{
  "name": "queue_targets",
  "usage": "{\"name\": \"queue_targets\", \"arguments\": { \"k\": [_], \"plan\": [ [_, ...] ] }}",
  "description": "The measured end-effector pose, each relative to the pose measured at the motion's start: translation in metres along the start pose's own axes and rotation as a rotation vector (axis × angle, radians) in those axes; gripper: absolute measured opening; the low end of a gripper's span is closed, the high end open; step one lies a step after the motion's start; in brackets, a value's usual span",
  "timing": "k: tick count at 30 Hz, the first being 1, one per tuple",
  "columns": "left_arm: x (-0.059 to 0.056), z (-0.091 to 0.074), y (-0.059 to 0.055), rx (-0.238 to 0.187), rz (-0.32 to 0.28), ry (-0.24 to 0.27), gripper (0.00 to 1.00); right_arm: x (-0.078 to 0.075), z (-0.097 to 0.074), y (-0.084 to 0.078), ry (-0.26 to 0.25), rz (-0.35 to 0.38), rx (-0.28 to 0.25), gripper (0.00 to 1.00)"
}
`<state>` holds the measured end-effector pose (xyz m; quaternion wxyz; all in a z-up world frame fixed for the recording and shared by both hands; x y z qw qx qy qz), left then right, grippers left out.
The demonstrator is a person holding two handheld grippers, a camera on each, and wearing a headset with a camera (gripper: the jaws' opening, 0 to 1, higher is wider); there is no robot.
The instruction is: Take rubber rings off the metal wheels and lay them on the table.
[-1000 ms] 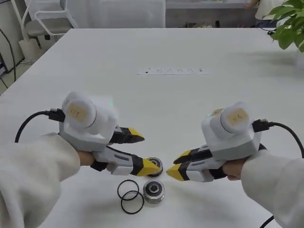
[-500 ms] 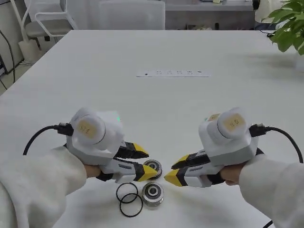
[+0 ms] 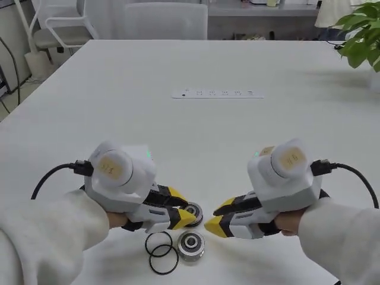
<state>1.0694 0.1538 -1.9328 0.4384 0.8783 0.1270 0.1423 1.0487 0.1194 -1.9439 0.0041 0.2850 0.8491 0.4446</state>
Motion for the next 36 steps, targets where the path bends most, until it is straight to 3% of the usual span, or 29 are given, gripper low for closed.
{"name": "queue_targets", "arguments": {
  "k": [5,16,23,26,33,36],
  "plan": [
    [0.000,0.001,0.000,-0.006,0.003,0.008,0.09,0.004,0.001,0.007,0.015,-0.022,-0.038,0.18],
    [-0.004,0.003,0.001,-0.011,-0.008,0.006,0.07,0.008,0.013,-0.004,0.002,-0.076,0.030,0.22],
    [-0.007,0.004,0.003,-0.019,-0.001,-0.001,0.07,0.002,0.013,0.006,-0.035,-0.048,-0.031,0.26],
    [-0.008,0.004,0.003,-0.022,-0.002,-0.002,0.07,0.001,0.014,0.004,-0.036,-0.041,-0.025,0.26],
    [-0.008,0.004,0.004,-0.027,-0.003,0.000,0.07,0.005,0.016,0.005,-0.025,-0.123,-0.006,0.21],
    [-0.009,0.004,0.004,-0.030,-0.005,0.001,0.07,0.004,0.015,0.005,-0.024,-0.121,-0.003,0.21]
  ]
}}
Point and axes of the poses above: the centre of the closed fingertips' face, and the gripper's own axes: z roughly forward along the fingers, x roughly to its left, y roughly out of its top, the point moved 1 cm from there along -z, roughly backward along the fingers, and after that the axes turned 11 degrees about y, right-handed, at the moved point
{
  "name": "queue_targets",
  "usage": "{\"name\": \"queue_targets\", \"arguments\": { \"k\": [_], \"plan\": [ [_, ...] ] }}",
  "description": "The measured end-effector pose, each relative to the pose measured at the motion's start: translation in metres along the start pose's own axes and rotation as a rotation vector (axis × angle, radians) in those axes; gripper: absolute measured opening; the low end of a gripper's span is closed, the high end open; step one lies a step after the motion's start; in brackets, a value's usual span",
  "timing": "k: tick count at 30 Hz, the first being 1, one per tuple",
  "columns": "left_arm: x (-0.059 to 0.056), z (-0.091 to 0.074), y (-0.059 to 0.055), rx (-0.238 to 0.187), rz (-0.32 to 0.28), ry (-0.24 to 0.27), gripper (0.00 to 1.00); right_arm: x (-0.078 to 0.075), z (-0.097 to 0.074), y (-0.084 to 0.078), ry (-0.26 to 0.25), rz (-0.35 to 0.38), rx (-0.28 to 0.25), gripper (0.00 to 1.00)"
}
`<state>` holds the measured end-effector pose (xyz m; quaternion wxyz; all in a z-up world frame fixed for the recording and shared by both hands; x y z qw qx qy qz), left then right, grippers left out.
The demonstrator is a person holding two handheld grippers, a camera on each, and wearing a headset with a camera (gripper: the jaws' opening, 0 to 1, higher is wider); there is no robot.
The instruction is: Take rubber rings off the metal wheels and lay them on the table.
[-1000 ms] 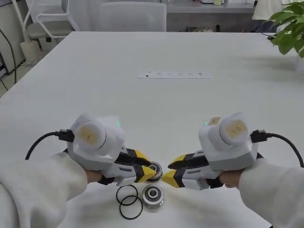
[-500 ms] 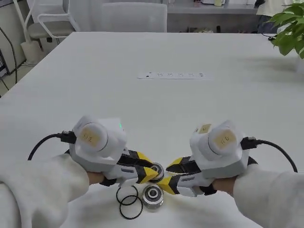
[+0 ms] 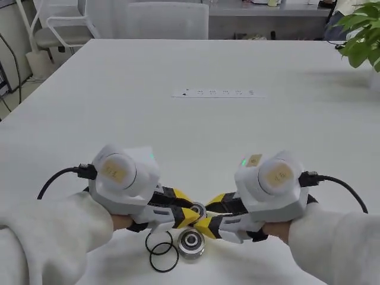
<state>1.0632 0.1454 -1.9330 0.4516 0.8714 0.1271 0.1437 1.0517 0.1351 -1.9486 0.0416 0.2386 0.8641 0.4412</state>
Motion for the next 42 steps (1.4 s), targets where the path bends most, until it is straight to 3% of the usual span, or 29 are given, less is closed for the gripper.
{"name": "queue_targets", "arguments": {
  "k": [5,26,28,29,30,31,32,42],
  "plan": [
    [0.000,0.000,0.000,-0.004,-0.002,0.000,0.07,-0.001,-0.001,-0.002,0.007,0.039,0.006,0.19],
    [0.001,0.000,0.000,-0.012,-0.012,0.003,0.07,-0.001,-0.003,-0.004,0.019,0.024,0.035,0.15],
    [0.001,0.001,0.000,-0.013,-0.013,0.004,0.07,-0.002,-0.004,-0.006,0.016,0.020,0.046,0.11],
    [0.001,0.001,-0.001,-0.013,-0.014,0.006,0.08,-0.004,-0.005,-0.008,0.006,0.009,0.061,0.05],
    [0.001,0.001,-0.001,-0.014,-0.016,0.003,0.08,-0.011,-0.008,-0.011,-0.027,-0.023,0.081,0.00],
    [0.001,0.001,0.000,-0.015,-0.014,0.005,0.08,-0.006,-0.007,-0.013,0.000,0.015,0.080,0.00],
    [0.001,0.001,0.000,-0.015,-0.013,0.003,0.08,-0.007,-0.006,-0.012,-0.007,0.035,0.061,0.00],
    [0.001,0.001,-0.001,-0.019,-0.011,0.000,0.08,-0.008,-0.007,-0.010,-0.015,0.076,0.040,0.01]
  ]
}}
Point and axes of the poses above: the centre of the closed fingertips' face, and the gripper's own axes: z roughly forward along the fingers, x roughly to its left, y roughly out of its top, the point moved 1 cm from there along -z, roughly backward along the fingers, and after that the axes turned 11 degrees about y, right-handed, at the moved point
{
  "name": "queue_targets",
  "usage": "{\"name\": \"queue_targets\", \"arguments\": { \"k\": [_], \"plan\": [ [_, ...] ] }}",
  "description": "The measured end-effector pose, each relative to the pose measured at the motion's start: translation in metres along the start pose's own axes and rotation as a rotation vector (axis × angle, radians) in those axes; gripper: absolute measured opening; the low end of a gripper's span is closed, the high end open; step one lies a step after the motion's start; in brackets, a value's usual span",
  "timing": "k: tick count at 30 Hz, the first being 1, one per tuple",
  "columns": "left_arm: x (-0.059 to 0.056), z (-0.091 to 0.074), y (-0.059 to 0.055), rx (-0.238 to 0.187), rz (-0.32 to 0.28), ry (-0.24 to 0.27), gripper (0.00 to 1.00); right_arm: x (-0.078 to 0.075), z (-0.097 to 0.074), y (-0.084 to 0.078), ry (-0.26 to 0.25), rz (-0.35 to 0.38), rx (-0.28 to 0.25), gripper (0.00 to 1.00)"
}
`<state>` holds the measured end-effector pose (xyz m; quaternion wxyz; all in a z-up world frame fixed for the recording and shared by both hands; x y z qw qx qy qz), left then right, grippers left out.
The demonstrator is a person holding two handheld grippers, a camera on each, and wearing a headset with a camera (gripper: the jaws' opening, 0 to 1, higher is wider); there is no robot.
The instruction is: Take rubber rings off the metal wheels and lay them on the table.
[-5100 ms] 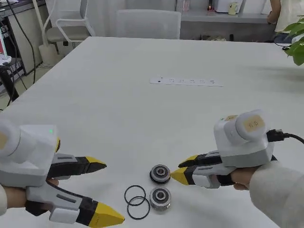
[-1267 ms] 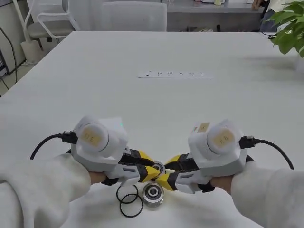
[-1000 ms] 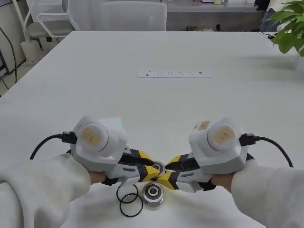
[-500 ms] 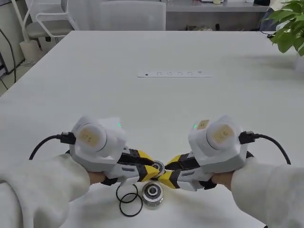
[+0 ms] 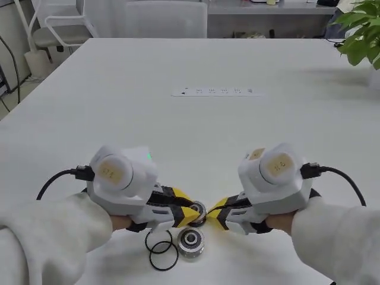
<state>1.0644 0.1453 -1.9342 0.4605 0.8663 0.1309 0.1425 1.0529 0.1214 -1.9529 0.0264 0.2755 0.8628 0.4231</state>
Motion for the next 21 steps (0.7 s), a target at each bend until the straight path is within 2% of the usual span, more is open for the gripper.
{"name": "queue_targets", "arguments": {
  "k": [9,13,15,18,21],
  "plan": [
    [0.0001,0.0002,-0.0002,-0.004,0.000,-0.002,0.08,0.0019,-0.0002,0.0007,0.013,-0.012,0.001,0.05],
    [0.0000,0.0002,0.0000,-0.006,-0.001,-0.002,0.08,0.0065,0.0032,0.0024,0.025,-0.013,-0.003,0.22],
    [-0.0001,0.0003,0.0001,-0.006,-0.002,-0.001,0.08,0.0048,0.0052,0.0034,0.006,-0.052,0.002,0.22],
    [-0.0002,0.0003,0.0002,-0.007,-0.004,-0.001,0.08,0.0070,0.0064,0.0081,0.012,-0.048,-0.028,0.23],
    [-0.0003,0.0002,0.0002,-0.009,-0.005,-0.001,0.08,0.0086,0.0080,0.0047,0.017,-0.068,-0.008,0.22]
  ]
}}
Point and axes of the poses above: the centre of the closed fingertips' face, and the gripper's own axes: z roughly forward along the fingers, x roughly to its left, y roughly out of its top, the point moved 1 cm from there along -z, roughly backward along the fingers, and after that the axes turned 11 degrees about y, right-handed, at the moved point
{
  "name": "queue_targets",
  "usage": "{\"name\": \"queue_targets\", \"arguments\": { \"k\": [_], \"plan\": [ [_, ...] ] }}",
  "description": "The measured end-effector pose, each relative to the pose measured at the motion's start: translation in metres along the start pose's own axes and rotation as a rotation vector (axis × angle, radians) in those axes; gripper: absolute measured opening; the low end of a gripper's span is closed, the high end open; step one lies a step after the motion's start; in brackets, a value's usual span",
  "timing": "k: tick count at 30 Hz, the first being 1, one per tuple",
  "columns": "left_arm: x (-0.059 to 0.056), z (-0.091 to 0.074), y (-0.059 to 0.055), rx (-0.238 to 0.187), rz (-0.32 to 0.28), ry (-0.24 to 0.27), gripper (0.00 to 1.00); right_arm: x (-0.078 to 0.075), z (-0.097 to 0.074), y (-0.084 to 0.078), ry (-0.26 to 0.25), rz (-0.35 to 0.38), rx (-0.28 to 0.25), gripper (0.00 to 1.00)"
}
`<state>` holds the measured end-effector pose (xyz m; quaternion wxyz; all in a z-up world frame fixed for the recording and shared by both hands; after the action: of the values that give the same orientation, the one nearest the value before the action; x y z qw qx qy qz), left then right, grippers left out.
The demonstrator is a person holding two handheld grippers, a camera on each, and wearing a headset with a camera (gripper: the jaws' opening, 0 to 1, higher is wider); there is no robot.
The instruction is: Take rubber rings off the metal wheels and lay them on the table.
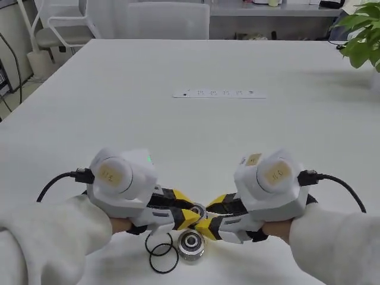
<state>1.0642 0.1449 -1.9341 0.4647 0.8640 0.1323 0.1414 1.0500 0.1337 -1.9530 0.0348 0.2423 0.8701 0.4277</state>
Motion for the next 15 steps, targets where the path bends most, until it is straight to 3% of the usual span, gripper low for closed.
{"name": "queue_targets", "arguments": {
  "k": [4,10,15],
  "plan": [
    [0.0002,0.0000,-0.0001,-0.001,-0.002,0.000,0.08,-0.0015,-0.0029,0.0001,0.008,0.032,-0.001,0.18],
    [0.0013,-0.0001,-0.0002,0.002,-0.008,0.006,0.08,-0.0034,-0.0053,-0.0044,0.007,0.017,0.017,0.04],
    [0.0014,-0.0001,-0.0001,0.005,-0.015,0.007,0.08,-0.0052,-0.0054,-0.0044,-0.009,0.002,0.027,0.02]
  ]
}}
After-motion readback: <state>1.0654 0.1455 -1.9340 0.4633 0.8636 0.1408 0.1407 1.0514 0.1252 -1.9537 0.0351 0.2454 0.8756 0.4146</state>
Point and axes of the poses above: the centre of the closed fingertips' face, and the gripper's own axes: z roughly forward along the fingers, x roughly to its left, y roughly out of its top, the point moved 1 cm from there along -z, roughly backward along the fingers, and after that the axes turned 11 degrees about y, right-handed, at the moved point
